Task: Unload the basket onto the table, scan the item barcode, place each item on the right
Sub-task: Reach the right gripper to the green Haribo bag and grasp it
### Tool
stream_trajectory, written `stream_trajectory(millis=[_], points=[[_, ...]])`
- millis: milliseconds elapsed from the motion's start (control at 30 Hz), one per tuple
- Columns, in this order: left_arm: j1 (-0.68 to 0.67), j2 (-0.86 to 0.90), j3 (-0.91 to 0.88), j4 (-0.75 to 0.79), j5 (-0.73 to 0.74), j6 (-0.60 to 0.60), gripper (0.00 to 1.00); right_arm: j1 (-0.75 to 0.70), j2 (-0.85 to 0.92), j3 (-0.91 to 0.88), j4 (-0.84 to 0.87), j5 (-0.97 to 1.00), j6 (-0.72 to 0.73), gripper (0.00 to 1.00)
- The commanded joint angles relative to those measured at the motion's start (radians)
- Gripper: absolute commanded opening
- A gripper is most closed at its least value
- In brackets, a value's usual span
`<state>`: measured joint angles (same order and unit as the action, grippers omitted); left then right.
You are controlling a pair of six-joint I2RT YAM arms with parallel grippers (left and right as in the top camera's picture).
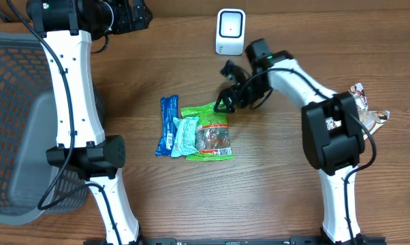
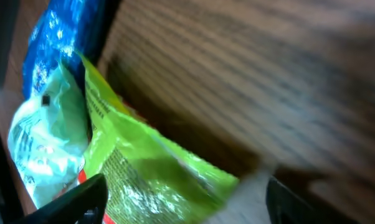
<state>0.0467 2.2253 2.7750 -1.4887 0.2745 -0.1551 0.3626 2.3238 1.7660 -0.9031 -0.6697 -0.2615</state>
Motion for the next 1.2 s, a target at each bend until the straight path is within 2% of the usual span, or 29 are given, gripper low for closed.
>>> stream_trajectory(millis=[0, 100, 167, 200, 233, 300, 367, 467, 567, 633, 700, 733, 867, 933, 1033, 1167], points=[[-0.002, -0.015, 0.014, 0.004, 0.006, -0.006, 1.00, 0.023, 0.002, -0.051, 0.034, 0.074, 0.148, 0.76], [-0.002, -0.015, 0.014, 0.004, 0.006, -0.006, 1.00, 0.045, 0.002, -0.109, 0.075, 0.173, 0.263, 0.74], [-0.002, -0.015, 0.014, 0.004, 0.006, -0.006, 1.00, 0.056, 0.002, -0.154, 0.100, 0.244, 0.325, 0.66], [-0.002, -0.015, 0.014, 0.004, 0.006, -0.006, 1.00, 0.053, 0.002, -0.175, 0.113, 0.270, 0.361, 0.44], [-0.002, -0.015, 0.014, 0.004, 0.006, -0.006, 1.00, 0.045, 0.002, -0.183, 0.124, 0.285, 0.371, 0.27], [-0.002, -0.015, 0.014, 0.004, 0.007, -0.006, 1.00, 0.035, 0.001, -0.182, 0.135, 0.284, 0.371, 0.19], [-0.002, -0.015, 0.014, 0.004, 0.006, -0.006, 1.00, 0.006, 0.001, -0.171, 0.138, 0.285, 0.424, 0.04], [-0.002, -0.015, 0.014, 0.004, 0.006, -0.006, 1.00, -0.066, -0.001, -0.167, 0.119, 0.298, 0.504, 0.04], [-0.002, -0.015, 0.014, 0.004, 0.006, -0.006, 1.00, -0.149, -0.001, -0.167, 0.078, 0.369, 0.655, 0.04], [-0.002, -0.015, 0.014, 0.004, 0.007, -0.006, 1.00, -0.198, -0.003, -0.166, 0.063, 0.367, 0.686, 0.04], [-0.002, -0.015, 0.014, 0.004, 0.006, -0.006, 1.00, -0.259, -0.015, -0.160, 0.035, 0.325, 0.680, 0.09], [-0.002, -0.015, 0.014, 0.004, 0.006, -0.006, 1.00, -0.277, -0.025, -0.159, 0.023, 0.307, 0.665, 0.16], [-0.002, -0.015, 0.014, 0.004, 0.006, -0.006, 1.00, -0.306, -0.061, -0.159, -0.032, 0.243, 0.570, 0.58], [-0.002, -0.015, 0.014, 0.004, 0.006, -0.006, 1.00, -0.306, -0.074, -0.159, -0.089, 0.213, 0.532, 0.73], [-0.002, -0.015, 0.014, 0.004, 0.006, -0.006, 1.00, -0.277, -0.074, -0.175, -0.146, 0.196, 0.511, 0.76], [-0.002, -0.015, 0.014, 0.004, 0.006, -0.006, 1.00, -0.170, -0.074, -0.264, -0.004, 0.198, 0.534, 0.78]])
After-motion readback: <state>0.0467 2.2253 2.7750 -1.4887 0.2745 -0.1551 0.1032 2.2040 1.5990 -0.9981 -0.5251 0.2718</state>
